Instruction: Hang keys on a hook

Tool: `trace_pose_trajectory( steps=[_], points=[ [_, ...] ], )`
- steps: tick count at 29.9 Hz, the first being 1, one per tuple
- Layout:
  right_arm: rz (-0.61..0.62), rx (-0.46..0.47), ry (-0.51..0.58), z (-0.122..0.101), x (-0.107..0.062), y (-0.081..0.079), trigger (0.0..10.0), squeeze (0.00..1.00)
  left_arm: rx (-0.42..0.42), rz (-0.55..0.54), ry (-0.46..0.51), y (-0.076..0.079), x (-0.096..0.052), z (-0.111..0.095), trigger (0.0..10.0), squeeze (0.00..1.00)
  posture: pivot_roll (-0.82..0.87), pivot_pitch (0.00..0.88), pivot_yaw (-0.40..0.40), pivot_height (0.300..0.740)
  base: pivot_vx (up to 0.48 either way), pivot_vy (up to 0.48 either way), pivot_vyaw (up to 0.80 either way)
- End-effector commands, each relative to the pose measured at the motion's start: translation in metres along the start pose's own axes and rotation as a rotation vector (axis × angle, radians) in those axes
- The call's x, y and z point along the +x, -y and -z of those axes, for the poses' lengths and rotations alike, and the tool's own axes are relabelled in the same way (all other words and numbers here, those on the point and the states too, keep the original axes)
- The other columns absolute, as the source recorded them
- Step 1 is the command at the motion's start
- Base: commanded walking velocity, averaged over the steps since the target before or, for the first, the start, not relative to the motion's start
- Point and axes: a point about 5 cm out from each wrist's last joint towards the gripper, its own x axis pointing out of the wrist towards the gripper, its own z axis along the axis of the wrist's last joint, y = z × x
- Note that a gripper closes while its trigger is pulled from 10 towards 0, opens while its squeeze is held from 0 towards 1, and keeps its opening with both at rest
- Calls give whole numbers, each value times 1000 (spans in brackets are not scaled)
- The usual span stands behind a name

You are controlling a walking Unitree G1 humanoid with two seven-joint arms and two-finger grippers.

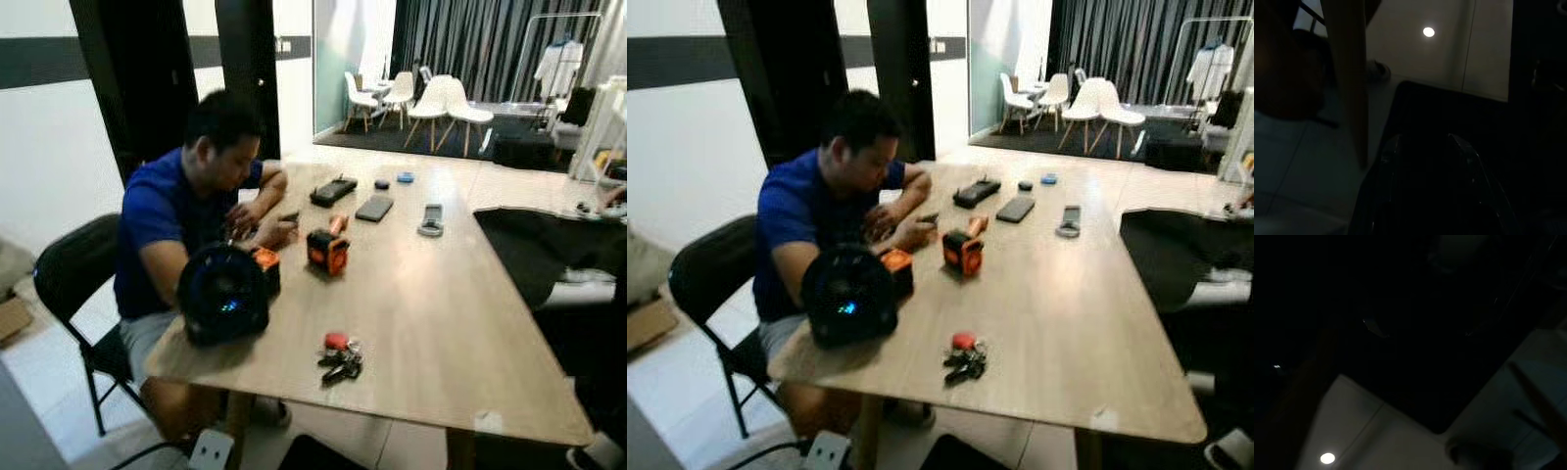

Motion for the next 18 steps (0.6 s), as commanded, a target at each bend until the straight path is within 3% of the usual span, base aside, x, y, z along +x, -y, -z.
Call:
trace_pose_trajectory(
  steps=[1,18],
  points=[
    [-12,10,-20,6,-1,-7,10000,0,-4,-11,-21,-3,-3,5,10000,0,39,4,40,740,0,-337,0],
    [-1,25,-27,9,-3,-8,10000,0,15,8,-47,-5,-2,5,10000,0,40,7,54,740,0,-20,0]
  ],
)
